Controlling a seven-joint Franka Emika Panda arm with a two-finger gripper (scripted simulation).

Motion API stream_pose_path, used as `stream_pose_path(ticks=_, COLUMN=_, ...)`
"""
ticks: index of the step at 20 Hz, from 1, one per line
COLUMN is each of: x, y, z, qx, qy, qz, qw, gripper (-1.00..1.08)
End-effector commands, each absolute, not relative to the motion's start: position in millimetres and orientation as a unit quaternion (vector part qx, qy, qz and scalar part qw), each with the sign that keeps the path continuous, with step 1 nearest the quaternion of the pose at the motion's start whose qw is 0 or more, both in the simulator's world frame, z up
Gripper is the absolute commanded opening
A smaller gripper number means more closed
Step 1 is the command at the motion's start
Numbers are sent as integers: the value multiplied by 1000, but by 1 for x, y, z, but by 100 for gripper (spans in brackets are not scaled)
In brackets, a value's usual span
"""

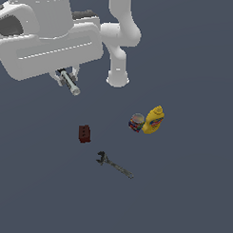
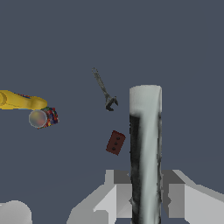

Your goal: Pick up a designated object from a clutter of objects.

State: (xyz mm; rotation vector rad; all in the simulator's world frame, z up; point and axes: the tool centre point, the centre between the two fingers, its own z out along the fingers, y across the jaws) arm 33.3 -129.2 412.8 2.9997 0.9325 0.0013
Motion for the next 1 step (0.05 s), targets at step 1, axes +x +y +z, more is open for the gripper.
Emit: stream_pose_path(ticks=1, x=33, y=-129, z=415, qx=955, qy=296, qz=0, qw=0, gripper=-100)
